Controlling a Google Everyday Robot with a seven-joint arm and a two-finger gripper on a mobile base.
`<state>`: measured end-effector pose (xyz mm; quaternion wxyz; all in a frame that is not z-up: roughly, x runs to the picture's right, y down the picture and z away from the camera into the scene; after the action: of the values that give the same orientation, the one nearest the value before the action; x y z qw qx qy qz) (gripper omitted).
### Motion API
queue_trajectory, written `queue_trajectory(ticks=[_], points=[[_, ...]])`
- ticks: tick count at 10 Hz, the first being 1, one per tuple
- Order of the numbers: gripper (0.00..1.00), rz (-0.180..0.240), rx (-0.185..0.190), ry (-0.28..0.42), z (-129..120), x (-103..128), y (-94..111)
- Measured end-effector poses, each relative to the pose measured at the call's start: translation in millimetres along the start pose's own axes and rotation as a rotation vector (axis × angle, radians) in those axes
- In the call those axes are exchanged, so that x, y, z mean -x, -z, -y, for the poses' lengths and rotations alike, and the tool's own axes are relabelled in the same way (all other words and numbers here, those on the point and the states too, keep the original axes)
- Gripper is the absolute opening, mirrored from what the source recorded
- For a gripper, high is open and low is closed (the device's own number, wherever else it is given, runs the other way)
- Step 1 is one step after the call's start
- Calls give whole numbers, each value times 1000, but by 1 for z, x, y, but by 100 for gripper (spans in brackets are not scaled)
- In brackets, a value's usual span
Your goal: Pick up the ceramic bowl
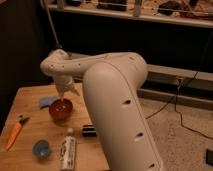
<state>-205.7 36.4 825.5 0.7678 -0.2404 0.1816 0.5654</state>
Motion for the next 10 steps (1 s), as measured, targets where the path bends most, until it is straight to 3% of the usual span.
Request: queue_trajectory(ticks=[6, 8, 10], points=[[65, -111, 39, 55, 13, -35, -65], [65, -110, 58, 71, 9, -31, -74], [55, -96, 67, 94, 5, -24, -78]])
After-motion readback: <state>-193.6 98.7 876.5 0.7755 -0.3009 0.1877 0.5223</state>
